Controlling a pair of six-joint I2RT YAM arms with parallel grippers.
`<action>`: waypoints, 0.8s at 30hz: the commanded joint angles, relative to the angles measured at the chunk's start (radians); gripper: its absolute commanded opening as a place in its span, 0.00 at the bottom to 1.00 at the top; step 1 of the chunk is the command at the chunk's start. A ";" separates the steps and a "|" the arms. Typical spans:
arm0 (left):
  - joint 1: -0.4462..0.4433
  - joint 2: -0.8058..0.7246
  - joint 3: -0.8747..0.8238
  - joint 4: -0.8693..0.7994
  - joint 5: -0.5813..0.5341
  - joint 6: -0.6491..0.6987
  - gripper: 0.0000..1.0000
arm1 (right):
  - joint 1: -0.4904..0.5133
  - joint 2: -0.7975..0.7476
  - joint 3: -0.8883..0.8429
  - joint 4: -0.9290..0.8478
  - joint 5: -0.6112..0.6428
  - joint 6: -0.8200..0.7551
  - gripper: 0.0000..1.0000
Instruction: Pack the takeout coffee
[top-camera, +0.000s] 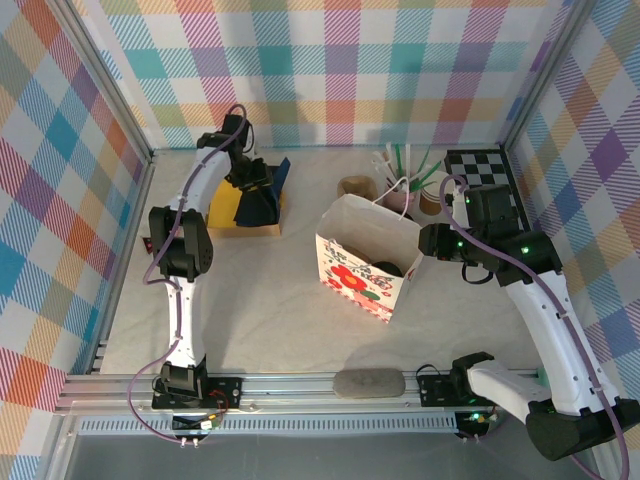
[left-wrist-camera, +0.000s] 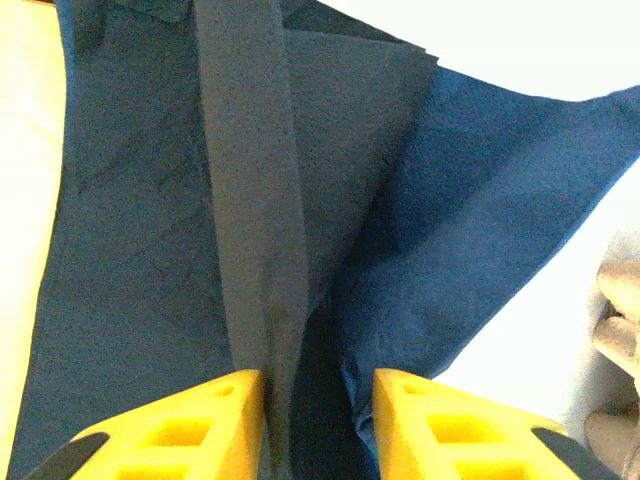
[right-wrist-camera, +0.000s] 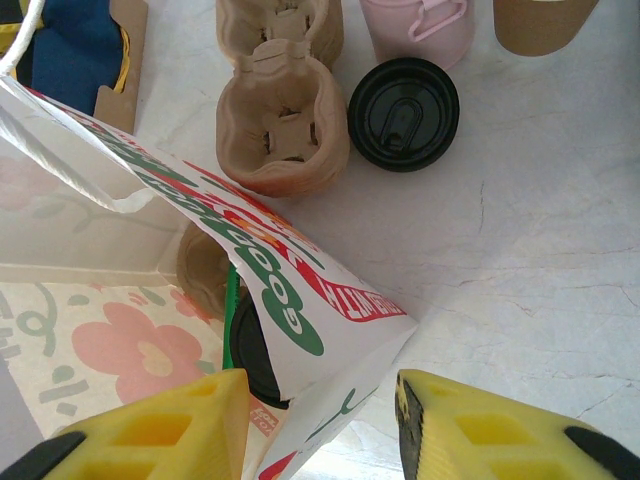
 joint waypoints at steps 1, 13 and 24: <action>0.010 -0.029 0.005 0.027 0.018 -0.025 0.37 | -0.004 -0.010 0.001 0.017 -0.010 -0.003 0.44; 0.025 -0.050 -0.084 0.096 0.024 -0.047 0.39 | -0.004 -0.021 -0.002 0.007 -0.002 -0.001 0.44; 0.065 -0.103 -0.222 0.207 0.095 -0.082 0.37 | -0.004 -0.028 0.003 0.003 -0.002 0.005 0.44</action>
